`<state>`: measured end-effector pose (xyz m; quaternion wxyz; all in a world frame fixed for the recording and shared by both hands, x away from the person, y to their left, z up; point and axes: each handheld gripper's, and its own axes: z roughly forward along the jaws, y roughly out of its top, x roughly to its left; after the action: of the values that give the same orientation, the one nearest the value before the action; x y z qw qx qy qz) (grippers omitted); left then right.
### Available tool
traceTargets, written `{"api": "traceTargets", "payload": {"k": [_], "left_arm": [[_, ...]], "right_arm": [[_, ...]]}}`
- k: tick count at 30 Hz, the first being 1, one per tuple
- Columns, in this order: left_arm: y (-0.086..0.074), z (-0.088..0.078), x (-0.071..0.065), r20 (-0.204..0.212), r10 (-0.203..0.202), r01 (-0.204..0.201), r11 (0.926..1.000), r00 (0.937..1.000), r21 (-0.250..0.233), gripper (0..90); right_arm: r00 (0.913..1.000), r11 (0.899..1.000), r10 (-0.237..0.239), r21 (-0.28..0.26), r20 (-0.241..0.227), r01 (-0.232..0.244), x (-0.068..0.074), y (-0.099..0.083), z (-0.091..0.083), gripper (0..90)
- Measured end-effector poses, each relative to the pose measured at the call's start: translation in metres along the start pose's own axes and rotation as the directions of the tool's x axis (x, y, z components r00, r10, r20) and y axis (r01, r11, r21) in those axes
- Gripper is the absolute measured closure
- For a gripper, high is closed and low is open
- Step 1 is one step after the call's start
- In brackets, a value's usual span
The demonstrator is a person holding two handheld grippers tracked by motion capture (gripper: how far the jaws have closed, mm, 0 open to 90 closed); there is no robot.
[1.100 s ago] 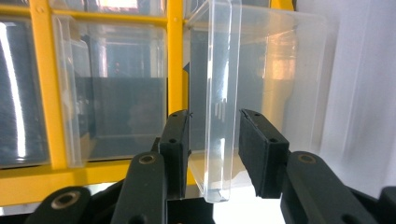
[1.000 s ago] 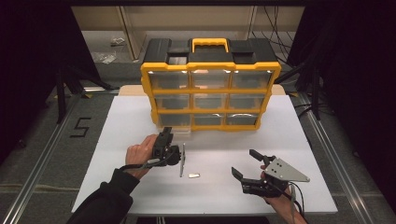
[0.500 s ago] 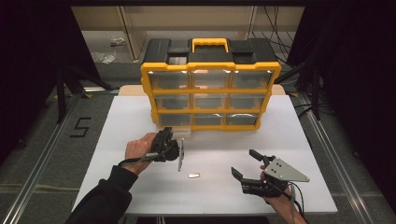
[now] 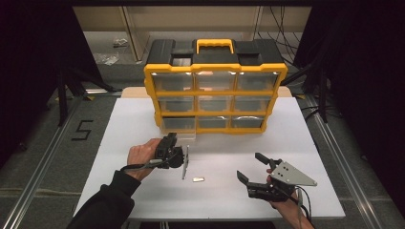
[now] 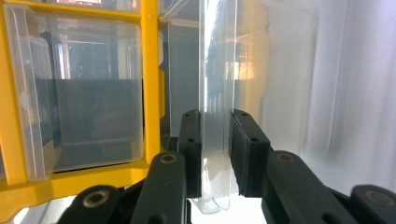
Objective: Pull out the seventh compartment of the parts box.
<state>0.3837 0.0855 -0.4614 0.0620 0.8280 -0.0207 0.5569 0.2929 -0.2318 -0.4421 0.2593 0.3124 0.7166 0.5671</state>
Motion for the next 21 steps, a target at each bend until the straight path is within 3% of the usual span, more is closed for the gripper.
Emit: {"api": "traceTargets", "payload": {"k": [12, 14, 19, 21], "left_arm": [[-0.0002, -0.0087, -0.0033, 0.009, 0.015, -0.015, 0.9999, 0.9999, -0.004, 74.8], [0.0008, -0.01, -0.0022, 0.004, 0.031, -0.031, 0.9995, 0.9995, -0.004, 74.8], [-0.0009, -0.0095, -0.0037, 0.009, 0.016, -0.016, 0.9999, 0.9998, -0.004, 74.7], [-0.0015, -0.0093, -0.0029, 0.004, 0.027, -0.027, 0.9996, 0.9996, -0.001, 74.7]], "right_arm": [[1.0, 1.0, -0.001, 0.0, 0.0, 0.001, 0.0002, 0.0001, -0.0002, 16.3], [1.0, 1.0, -0.001, 0.0, 0.0, 0.001, 0.0002, 0.0002, -0.0002, 16.3], [1.0, 1.0, -0.001, 0.001, 0.0, 0.001, 0.0003, 0.0002, -0.0003, 16.3], [1.0, 1.0, -0.001, 0.001, 0.0, 0.001, 0.0004, 0.0002, -0.0002, 16.3]]}}
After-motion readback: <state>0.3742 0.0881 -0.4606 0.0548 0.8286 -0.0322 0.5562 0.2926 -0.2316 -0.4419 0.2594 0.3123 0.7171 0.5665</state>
